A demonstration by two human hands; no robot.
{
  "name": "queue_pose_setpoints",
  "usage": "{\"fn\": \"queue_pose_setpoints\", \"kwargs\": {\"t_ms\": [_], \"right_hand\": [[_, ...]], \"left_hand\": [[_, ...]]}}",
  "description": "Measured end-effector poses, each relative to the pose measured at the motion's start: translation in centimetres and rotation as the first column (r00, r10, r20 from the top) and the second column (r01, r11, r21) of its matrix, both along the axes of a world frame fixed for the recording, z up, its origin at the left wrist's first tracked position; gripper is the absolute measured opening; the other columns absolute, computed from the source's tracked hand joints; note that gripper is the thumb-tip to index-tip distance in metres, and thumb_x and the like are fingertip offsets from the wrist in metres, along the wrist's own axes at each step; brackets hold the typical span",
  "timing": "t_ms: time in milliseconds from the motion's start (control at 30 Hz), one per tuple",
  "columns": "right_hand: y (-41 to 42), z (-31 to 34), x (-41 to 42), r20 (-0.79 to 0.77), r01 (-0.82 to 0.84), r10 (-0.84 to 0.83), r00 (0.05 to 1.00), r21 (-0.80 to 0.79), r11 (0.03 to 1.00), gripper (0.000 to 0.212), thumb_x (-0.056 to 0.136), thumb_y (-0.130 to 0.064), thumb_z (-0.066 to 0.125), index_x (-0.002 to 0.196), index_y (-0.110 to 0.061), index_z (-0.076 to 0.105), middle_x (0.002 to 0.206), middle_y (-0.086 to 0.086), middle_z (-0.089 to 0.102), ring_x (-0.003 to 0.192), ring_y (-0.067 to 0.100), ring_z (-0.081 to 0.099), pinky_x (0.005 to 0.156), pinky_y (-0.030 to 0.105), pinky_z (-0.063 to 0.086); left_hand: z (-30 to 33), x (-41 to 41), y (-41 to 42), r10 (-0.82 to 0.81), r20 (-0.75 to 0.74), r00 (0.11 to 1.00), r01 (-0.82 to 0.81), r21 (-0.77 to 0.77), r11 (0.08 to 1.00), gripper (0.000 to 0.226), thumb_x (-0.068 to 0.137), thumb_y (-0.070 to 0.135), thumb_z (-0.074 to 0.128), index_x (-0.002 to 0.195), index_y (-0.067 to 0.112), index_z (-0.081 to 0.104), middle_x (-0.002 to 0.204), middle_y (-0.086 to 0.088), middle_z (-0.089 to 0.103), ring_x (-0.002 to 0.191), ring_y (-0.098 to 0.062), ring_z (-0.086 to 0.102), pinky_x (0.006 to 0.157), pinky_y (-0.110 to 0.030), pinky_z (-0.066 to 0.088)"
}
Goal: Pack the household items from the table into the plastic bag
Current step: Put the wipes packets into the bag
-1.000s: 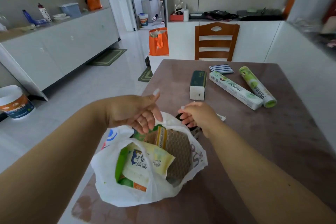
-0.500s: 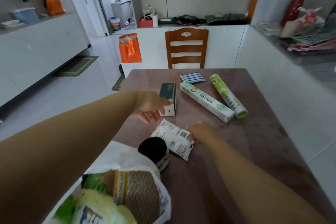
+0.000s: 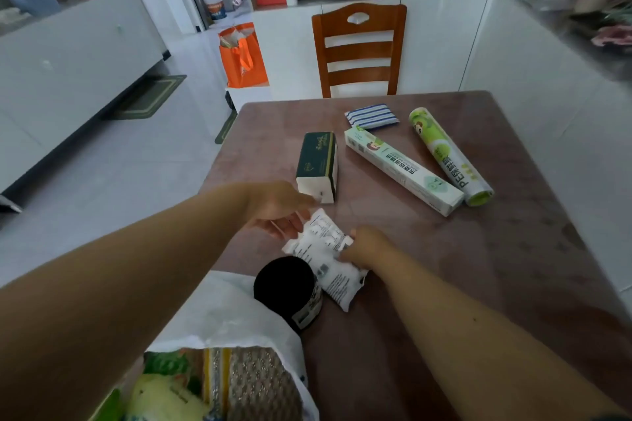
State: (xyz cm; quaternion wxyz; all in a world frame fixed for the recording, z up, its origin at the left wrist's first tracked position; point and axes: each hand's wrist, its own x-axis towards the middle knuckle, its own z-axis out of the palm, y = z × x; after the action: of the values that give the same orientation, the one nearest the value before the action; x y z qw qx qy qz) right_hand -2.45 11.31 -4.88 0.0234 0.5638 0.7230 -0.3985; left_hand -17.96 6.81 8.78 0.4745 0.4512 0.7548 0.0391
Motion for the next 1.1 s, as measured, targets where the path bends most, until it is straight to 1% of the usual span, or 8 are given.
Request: {"fn": "queue_pose_setpoints", "kwargs": {"t_ms": [300, 467, 567, 600, 633, 767, 933, 1100], "right_hand": [[-5.7, 10.5, 5.9, -0.337, 0.149, -0.079, 0.938, 0.187, 0.971, 0.021, 0.079, -0.020, 0.073, 0.067, -0.018, 0.056, 0.066, -0.006, 0.061, 0.062, 0.012, 0.058, 0.054, 0.023, 0.040], [-11.8, 15.1, 7.1, -0.615, 0.030, -0.065, 0.786, -0.067, 0.997, 0.009, 0.078, -0.014, 0.074, 0.074, -0.015, 0.065, 0.067, 0.003, 0.074, 0.060, 0.014, 0.071, 0.051, 0.027, 0.053], [-15.0, 15.7, 6.5, -0.624, -0.099, -0.047, 0.780, -0.198, 0.975, 0.013, 0.074, -0.018, 0.074, 0.082, -0.012, 0.065, 0.075, 0.010, 0.076, 0.068, 0.023, 0.073, 0.059, 0.034, 0.056], [-15.7, 15.6, 6.3, -0.625, -0.136, -0.024, 0.780, -0.207, 0.969, 0.016, 0.072, -0.018, 0.074, 0.081, -0.012, 0.063, 0.072, 0.008, 0.075, 0.065, 0.020, 0.072, 0.053, 0.028, 0.053], [-16.5, 15.7, 5.9, -0.626, -0.172, 0.004, 0.780, -0.208, 0.963, 0.016, 0.072, -0.017, 0.074, 0.079, -0.011, 0.061, 0.069, 0.005, 0.074, 0.061, 0.016, 0.071, 0.048, 0.024, 0.050], [-18.4, 15.2, 4.1, -0.607, -0.323, 0.149, 0.780, -0.187, 0.928, 0.019, 0.076, -0.017, 0.073, 0.081, -0.005, 0.058, 0.066, -0.001, 0.071, 0.058, 0.008, 0.067, 0.048, 0.018, 0.049], [-19.1, 13.4, 1.4, -0.612, -0.422, 0.214, 0.761, -0.216, 0.881, 0.012, 0.082, -0.018, 0.071, 0.074, -0.018, 0.062, 0.075, -0.001, 0.070, 0.069, 0.014, 0.068, 0.052, 0.019, 0.050], [-18.9, 11.6, -4.0, -0.517, -0.372, 0.338, 0.787, 0.040, 0.928, 0.005, 0.085, -0.017, 0.068, 0.088, -0.012, 0.068, 0.083, 0.000, 0.062, 0.078, 0.013, 0.057, 0.074, 0.030, 0.047]], "left_hand": [[6.5, -1.3, -10.0, -0.339, -0.063, 0.939, 0.342, 0.054, 0.938, 0.061, 0.090, 0.063, 0.034, 0.074, 0.022, 0.076, 0.110, 0.003, 0.070, 0.110, -0.010, 0.062, 0.102, -0.035, 0.045], [5.3, -5.5, -14.3, -0.408, -0.142, 0.902, 0.370, -0.236, 0.899, 0.097, 0.058, 0.089, -0.005, 0.078, 0.043, 0.077, 0.122, 0.031, 0.052, 0.129, 0.007, 0.023, 0.112, -0.037, -0.003], [-0.5, -12.2, -16.1, -0.365, 0.003, 0.931, 0.349, -0.301, 0.888, 0.098, 0.052, 0.099, 0.003, 0.104, 0.050, 0.070, 0.112, 0.052, 0.047, 0.085, 0.043, 0.008, 0.091, -0.036, -0.041], [-1.6, -13.4, -17.0, -0.358, 0.022, 0.933, 0.349, -0.286, 0.892, 0.101, 0.048, 0.101, 0.003, 0.110, 0.052, 0.066, 0.124, 0.050, 0.041, 0.040, 0.017, 0.034, 0.094, -0.045, -0.041], [-0.8, -12.8, -18.4, -0.380, 0.008, 0.925, 0.367, -0.280, 0.887, 0.102, 0.049, 0.101, 0.005, 0.114, 0.050, 0.064, 0.132, 0.042, 0.038, 0.103, 0.028, 0.009, 0.107, -0.046, -0.025], [4.8, -7.4, -20.7, -0.227, -0.085, 0.970, 0.220, -0.080, 0.972, 0.100, 0.066, 0.089, 0.010, 0.138, 0.031, 0.049, 0.152, 0.012, 0.034, 0.140, -0.014, 0.029, 0.117, -0.042, 0.020], [4.8, -8.2, -20.3, -0.044, 0.090, 0.995, 0.026, 0.196, 0.980, 0.110, 0.038, 0.103, 0.026, 0.113, 0.035, 0.070, 0.153, 0.009, 0.037, 0.143, -0.014, 0.025, 0.120, -0.046, 0.007], [4.7, -8.2, -20.0, 0.011, 0.174, 0.985, -0.055, 0.251, 0.966, 0.102, 0.059, 0.095, 0.023, 0.117, 0.025, 0.070, 0.154, 0.008, 0.034, 0.145, -0.016, 0.020, 0.119, -0.045, 0.005]]}}
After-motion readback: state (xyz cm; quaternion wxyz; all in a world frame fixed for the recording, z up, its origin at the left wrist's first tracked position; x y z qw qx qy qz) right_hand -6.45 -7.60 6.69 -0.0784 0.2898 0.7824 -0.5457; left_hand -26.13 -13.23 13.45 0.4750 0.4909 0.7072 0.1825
